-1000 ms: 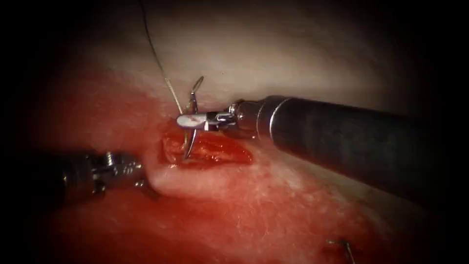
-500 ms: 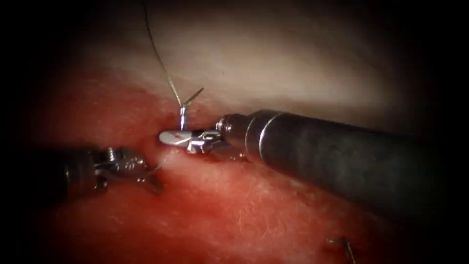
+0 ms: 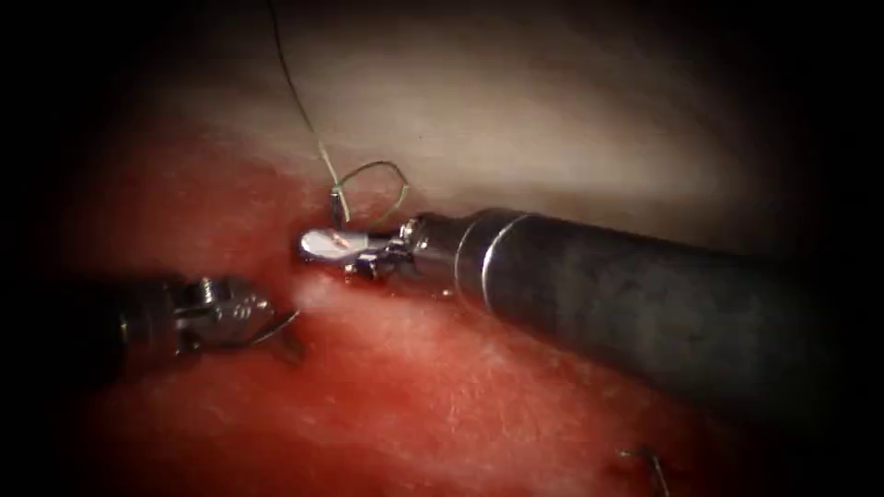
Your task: Wound Closure
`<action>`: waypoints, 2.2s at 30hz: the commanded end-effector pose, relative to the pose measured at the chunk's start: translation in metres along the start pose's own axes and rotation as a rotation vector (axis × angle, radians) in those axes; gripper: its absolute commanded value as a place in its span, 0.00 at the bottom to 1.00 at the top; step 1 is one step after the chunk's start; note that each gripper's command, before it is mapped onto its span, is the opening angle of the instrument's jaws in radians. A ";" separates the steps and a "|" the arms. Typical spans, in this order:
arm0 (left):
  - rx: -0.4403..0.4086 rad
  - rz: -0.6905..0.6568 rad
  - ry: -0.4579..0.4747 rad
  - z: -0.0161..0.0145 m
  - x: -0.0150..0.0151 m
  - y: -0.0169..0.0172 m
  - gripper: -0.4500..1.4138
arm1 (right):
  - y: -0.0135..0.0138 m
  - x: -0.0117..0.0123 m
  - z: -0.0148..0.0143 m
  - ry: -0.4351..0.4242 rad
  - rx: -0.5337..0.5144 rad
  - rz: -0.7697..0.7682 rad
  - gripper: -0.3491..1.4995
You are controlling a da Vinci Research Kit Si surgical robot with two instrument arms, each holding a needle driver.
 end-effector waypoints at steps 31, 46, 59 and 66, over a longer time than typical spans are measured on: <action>0.016 0.025 0.047 -0.0016 -0.0004 -0.0003 0.00 | -0.0012 0.0048 -0.0031 -0.376 -0.289 -0.889 0.90; 0.095 0.452 0.204 -0.0040 0.0007 -0.0004 0.20 | -0.0034 0.0052 -0.0070 -0.456 -0.289 -0.964 0.88; 0.078 0.670 0.253 -0.0047 0.0000 -0.0005 0.17 | -0.0052 0.0070 -0.0091 -0.467 -0.326 -1.026 0.90; 0.109 0.789 0.272 -0.0041 -0.0002 -0.0001 0.26 | -0.0054 0.0069 -0.0096 -0.444 -0.307 -1.027 0.90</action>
